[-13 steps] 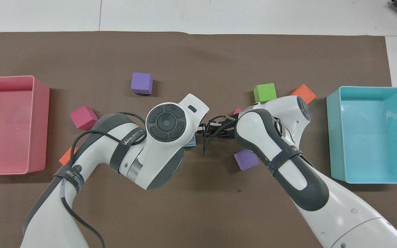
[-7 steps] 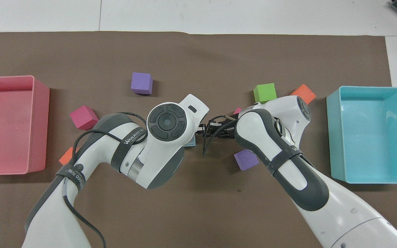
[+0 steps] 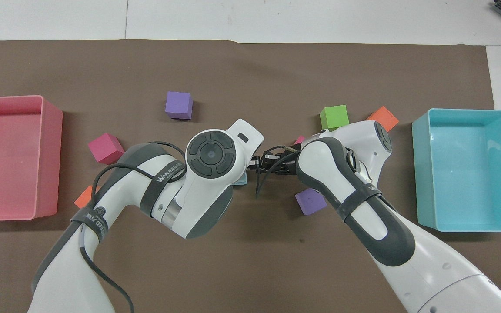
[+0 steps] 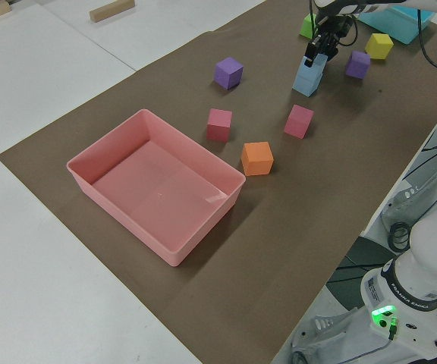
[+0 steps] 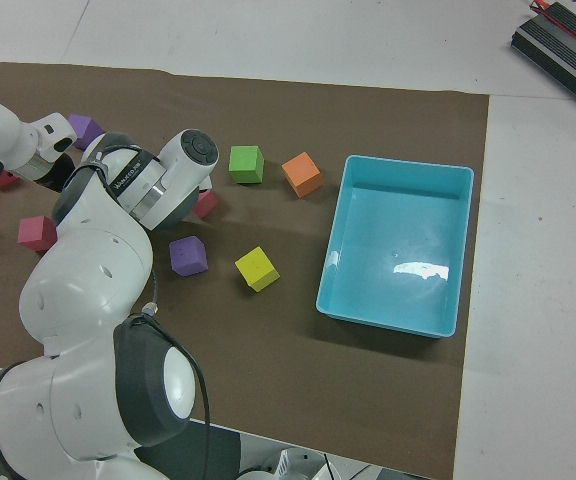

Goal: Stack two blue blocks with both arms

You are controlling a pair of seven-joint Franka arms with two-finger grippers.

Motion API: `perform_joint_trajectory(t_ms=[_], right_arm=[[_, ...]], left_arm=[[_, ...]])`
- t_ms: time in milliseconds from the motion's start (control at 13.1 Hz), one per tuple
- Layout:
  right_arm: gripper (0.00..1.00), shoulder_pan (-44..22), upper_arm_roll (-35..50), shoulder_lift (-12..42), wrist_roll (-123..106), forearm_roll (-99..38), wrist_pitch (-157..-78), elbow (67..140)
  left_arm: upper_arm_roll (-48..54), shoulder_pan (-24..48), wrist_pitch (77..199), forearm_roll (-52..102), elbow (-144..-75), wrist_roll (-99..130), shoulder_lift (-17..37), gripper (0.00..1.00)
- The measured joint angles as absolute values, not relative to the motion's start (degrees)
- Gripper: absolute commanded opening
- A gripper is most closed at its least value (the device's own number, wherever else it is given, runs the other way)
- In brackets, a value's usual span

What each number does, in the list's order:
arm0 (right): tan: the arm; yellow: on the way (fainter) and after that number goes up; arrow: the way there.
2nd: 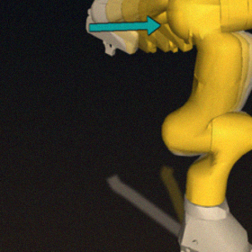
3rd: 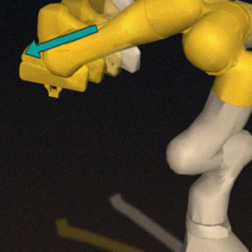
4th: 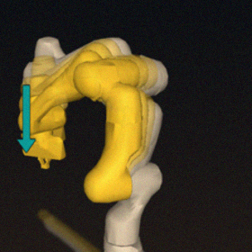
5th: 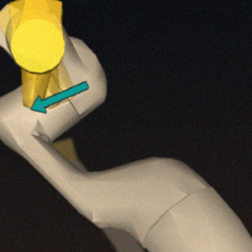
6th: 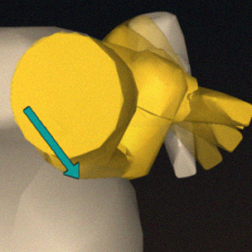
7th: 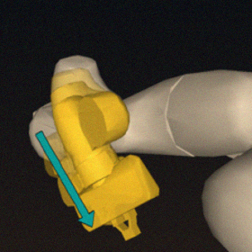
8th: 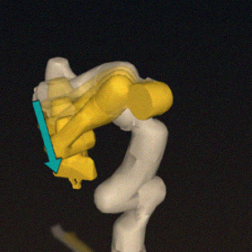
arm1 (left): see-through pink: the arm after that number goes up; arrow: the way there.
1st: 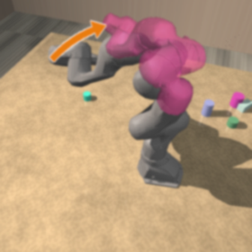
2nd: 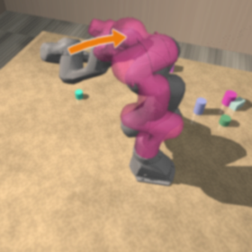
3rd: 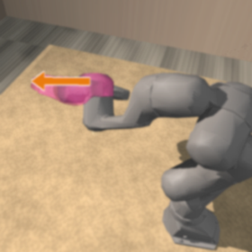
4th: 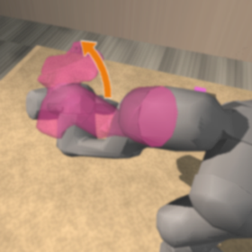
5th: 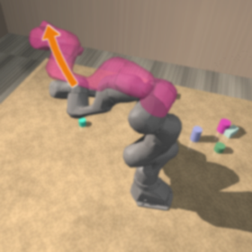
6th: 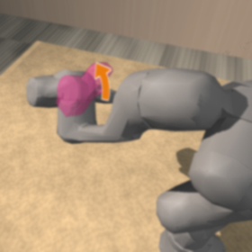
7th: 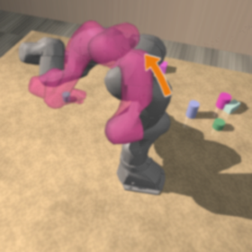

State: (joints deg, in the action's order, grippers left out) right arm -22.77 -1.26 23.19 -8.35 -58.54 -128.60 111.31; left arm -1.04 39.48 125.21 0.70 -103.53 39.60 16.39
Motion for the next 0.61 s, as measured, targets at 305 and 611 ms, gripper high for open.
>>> perform_joint_trajectory(t_ms=[305,611], right_arm=[[0.00,-22.77,-1.26,23.19,-8.35,-58.54,-128.61,111.31],[0.00,-22.77,-1.26,23.19,-8.36,-58.54,-128.60,111.31]], left_arm=[[-1.00,39.50,125.21,0.46,-103.49,39.57,16.39,0.00],[-0.82,39.53,125.21,-0.19,-103.49,39.42,16.39,0.00]])
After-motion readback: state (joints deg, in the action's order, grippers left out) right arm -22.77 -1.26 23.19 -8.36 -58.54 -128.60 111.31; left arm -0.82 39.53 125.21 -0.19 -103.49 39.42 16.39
